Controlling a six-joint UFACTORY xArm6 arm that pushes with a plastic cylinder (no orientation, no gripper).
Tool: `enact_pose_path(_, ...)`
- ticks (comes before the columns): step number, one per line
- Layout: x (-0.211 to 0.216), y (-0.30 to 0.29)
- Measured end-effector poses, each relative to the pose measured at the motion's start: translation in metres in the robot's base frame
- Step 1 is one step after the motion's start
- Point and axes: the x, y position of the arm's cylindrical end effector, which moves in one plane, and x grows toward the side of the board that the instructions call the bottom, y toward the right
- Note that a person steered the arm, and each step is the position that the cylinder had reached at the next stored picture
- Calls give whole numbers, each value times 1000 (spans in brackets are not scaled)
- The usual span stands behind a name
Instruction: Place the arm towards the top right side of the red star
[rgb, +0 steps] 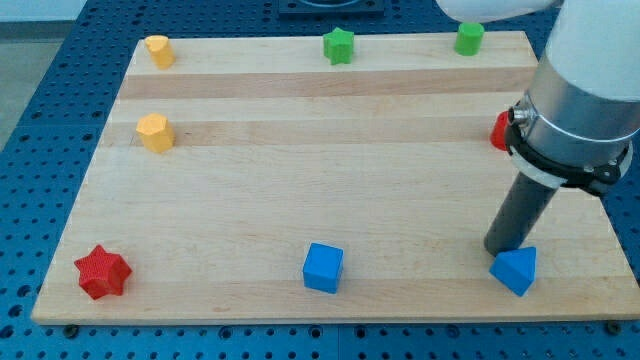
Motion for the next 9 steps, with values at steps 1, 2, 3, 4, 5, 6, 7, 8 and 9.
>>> enact_pose_path(1, -22, -11)
enact_pose_path(2, -45, -66)
enact_pose_path(3, -45, -151)
enact_pose_path(4, -45, -213)
enact_pose_path(5, -45, -213)
enact_pose_path(6, -45, -214)
enact_pose_path(7, -51, -255)
enact_pose_path(8, -52, -318)
enact_pose_path(9, -40, -344)
